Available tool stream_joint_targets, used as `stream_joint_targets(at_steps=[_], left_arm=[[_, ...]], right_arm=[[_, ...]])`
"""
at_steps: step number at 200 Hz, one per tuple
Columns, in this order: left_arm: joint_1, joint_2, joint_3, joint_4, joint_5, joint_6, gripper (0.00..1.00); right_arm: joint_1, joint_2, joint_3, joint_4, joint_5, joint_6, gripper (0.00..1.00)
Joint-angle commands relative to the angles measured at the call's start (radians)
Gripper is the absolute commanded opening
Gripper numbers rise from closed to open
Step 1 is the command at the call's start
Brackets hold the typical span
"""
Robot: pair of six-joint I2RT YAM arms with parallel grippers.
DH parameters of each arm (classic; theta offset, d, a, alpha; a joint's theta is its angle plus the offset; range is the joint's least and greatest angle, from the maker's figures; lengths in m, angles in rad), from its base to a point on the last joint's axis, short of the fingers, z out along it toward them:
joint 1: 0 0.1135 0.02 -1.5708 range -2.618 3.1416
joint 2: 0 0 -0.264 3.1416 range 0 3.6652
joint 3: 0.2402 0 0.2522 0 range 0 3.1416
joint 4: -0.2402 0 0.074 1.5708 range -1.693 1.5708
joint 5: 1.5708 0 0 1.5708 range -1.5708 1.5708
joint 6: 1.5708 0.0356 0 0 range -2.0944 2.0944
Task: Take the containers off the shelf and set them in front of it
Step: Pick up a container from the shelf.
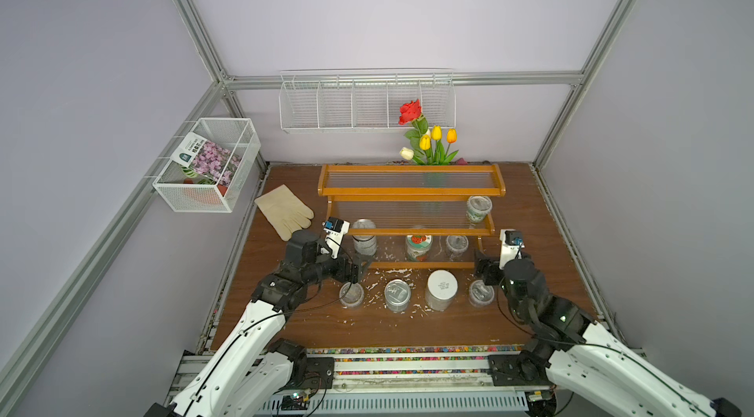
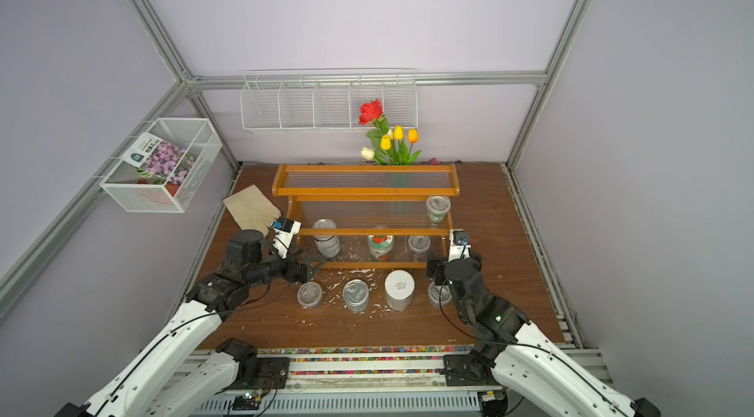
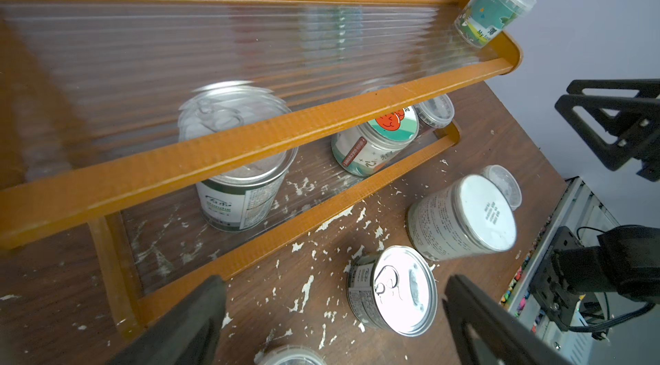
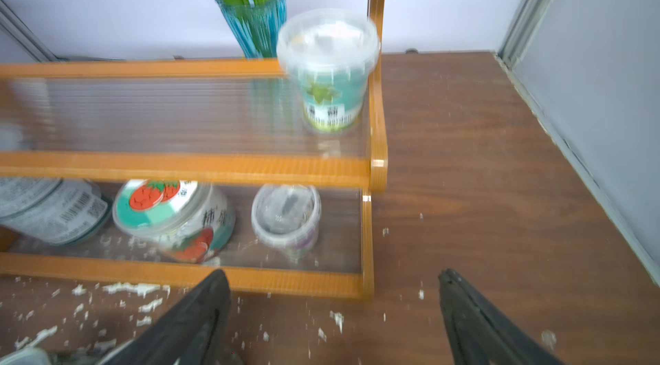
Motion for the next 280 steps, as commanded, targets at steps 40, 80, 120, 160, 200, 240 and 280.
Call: stream_joint_targets(at_steps=[40,80,120,160,200,240,280], left_arm=[[0.053,-0.013,0.028,0.064,0.052,-0.004,0.99],[0.087,-0.026,0.006,0.111,0.086,-0.033,0.99],[0.105,-0.025,0.007,0.102,0.107,-0.03,0.99],[0.111,-0.028,0.004,0.085,0.115,-0.026,0.99],[0.112,-0.033,0.001,0.078,0.12,-0.025,0.99],[0.112,-0.036,-0.006,0.065,0.124,-0.024,0.99],[0.113,-0.038,-0.013,0.057,0.13,-0.022,0.99]], right_arm=[[-0.353,0.209,0.004,0.553,-0.502,-0.229,0.95],[-0.443,0.384,0.026,0.713,-0.593,-0.251,0.96],[-0.456,0.506,0.049,0.819,-0.653,-0.288,0.95],[-0.465,0.589,0.068,0.88,-0.635,-0.3,0.94],[-0.465,0.646,0.084,0.93,-0.651,-0.294,0.89],[-0.465,0.67,0.101,0.911,-0.634,-0.323,0.83],[-0.466,0.642,0.067,0.88,-0.658,-0.343,0.84]])
